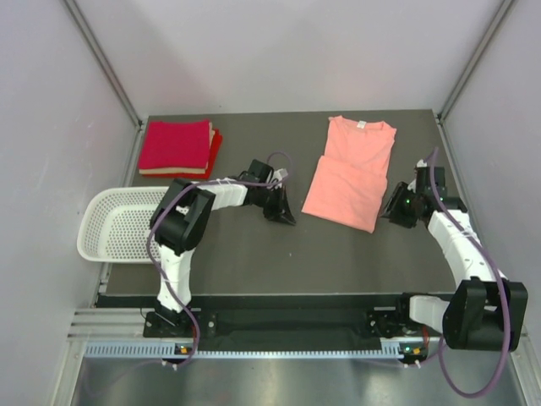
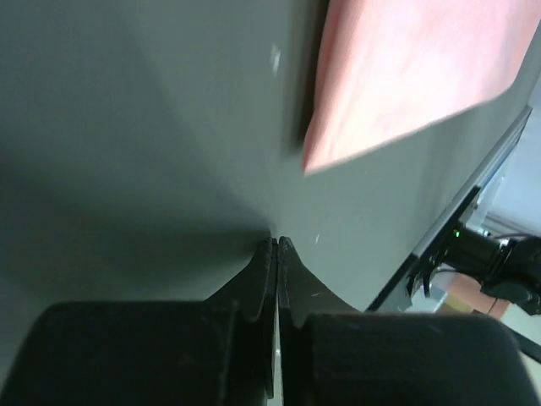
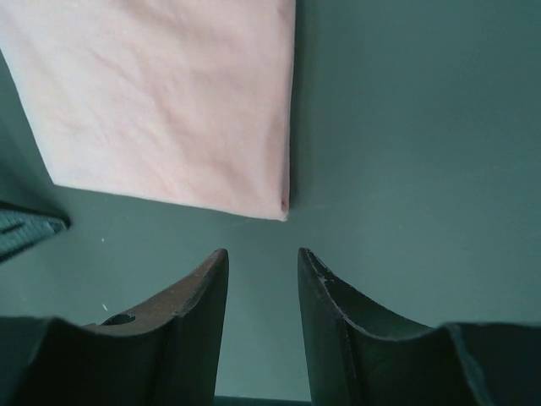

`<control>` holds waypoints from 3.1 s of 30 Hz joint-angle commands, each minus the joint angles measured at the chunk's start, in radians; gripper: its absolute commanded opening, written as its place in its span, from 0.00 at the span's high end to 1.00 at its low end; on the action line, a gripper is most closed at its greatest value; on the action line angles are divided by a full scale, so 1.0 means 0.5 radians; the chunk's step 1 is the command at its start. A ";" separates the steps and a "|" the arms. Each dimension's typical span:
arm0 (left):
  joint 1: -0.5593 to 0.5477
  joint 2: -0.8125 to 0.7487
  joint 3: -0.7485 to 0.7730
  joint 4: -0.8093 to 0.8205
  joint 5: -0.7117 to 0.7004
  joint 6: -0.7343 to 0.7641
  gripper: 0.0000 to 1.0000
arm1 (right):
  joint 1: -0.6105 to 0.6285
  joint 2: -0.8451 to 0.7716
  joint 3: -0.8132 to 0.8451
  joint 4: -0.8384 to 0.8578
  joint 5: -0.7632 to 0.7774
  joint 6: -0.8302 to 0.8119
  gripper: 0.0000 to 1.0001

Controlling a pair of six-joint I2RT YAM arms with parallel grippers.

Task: Fold and stack the t-shirts
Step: Fold the tshirt

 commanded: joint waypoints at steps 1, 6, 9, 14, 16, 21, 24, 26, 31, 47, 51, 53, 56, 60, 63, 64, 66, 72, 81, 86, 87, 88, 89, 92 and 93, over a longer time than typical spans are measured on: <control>-0.013 -0.223 -0.320 0.059 -0.084 -0.045 1.00 | 0.001 -0.082 0.130 -0.087 0.035 0.030 0.61; -0.013 -0.383 -0.520 0.231 -0.108 -0.104 0.97 | 0.004 -0.159 0.124 -0.072 -0.042 0.051 0.61; -0.013 -0.377 -0.416 0.289 -0.099 -0.119 0.74 | 0.004 -0.220 0.103 -0.066 -0.067 0.024 0.60; -0.013 -0.202 -0.067 0.243 -0.102 -0.046 0.64 | 0.004 -0.233 0.084 -0.066 -0.067 -0.041 0.59; -0.013 -0.126 0.068 0.176 -0.133 0.016 0.62 | 0.004 -0.226 0.072 -0.054 -0.076 -0.047 0.59; -0.013 0.027 0.289 0.105 -0.158 0.135 0.61 | 0.004 -0.220 0.060 0.001 -0.094 -0.053 0.58; -0.013 0.110 0.366 0.074 -0.121 0.160 0.61 | 0.004 -0.199 0.060 0.029 -0.103 -0.053 0.58; -0.013 0.141 0.375 0.083 -0.115 0.160 0.62 | 0.004 -0.177 0.060 0.051 -0.113 -0.053 0.58; -0.013 0.206 0.363 0.096 -0.066 0.142 0.64 | 0.004 -0.156 0.047 0.072 -0.116 -0.053 0.59; -0.050 0.194 0.152 0.344 0.112 -0.024 1.00 | 0.004 -0.104 0.041 0.149 -0.131 -0.013 0.58; -0.059 0.090 0.008 0.350 0.018 -0.052 1.00 | 0.004 -0.055 0.108 0.173 -0.143 0.002 0.58; -0.059 0.004 -0.115 0.384 -0.022 -0.085 1.00 | 0.004 -0.021 0.151 0.179 -0.134 0.002 0.58; -0.062 -0.107 -0.308 0.509 -0.096 -0.162 1.00 | 0.004 0.034 0.197 0.231 -0.070 -0.001 0.58; -0.068 -0.223 -0.548 0.663 -0.130 -0.248 1.00 | -0.002 0.172 0.286 0.357 0.123 -0.035 0.56; -0.083 -0.294 -0.698 0.740 -0.115 -0.273 1.00 | -0.002 0.338 0.409 0.388 0.084 -0.041 0.55; -0.086 -0.306 -0.726 0.749 -0.118 -0.273 1.00 | -0.002 0.408 0.440 0.391 0.066 -0.035 0.55; -0.093 -0.343 -0.796 0.761 -0.115 -0.273 1.00 | -0.002 0.454 0.480 0.434 0.023 0.002 0.55; -0.148 -0.552 -1.014 0.749 -0.148 -0.288 1.00 | 0.038 0.531 0.385 0.511 -0.011 0.020 0.55; -0.215 -0.693 -1.269 0.771 -0.222 -0.322 1.00 | 0.344 0.265 -0.038 0.493 0.022 0.109 0.55; -0.231 -0.791 -1.382 0.780 -0.259 -0.380 1.00 | 0.400 0.062 -0.302 0.293 0.102 0.247 0.59; -0.231 -0.806 -1.398 0.780 -0.262 -0.383 1.00 | 0.400 -0.017 -0.336 0.247 0.130 0.260 0.60; -0.237 -0.834 -1.425 0.783 -0.268 -0.389 1.00 | 0.403 -0.066 -0.400 0.226 0.130 0.272 0.60; -0.237 -0.846 -1.438 0.780 -0.268 -0.389 1.00 | 0.406 -0.109 -0.431 0.207 0.124 0.293 0.60; -0.252 -0.898 -1.481 0.780 -0.262 -0.401 1.00 | 0.431 -0.260 -0.538 0.167 0.102 0.357 0.61; -0.252 -0.914 -1.490 0.780 -0.259 -0.407 1.00 | 0.461 -0.306 -0.563 0.170 0.090 0.373 0.61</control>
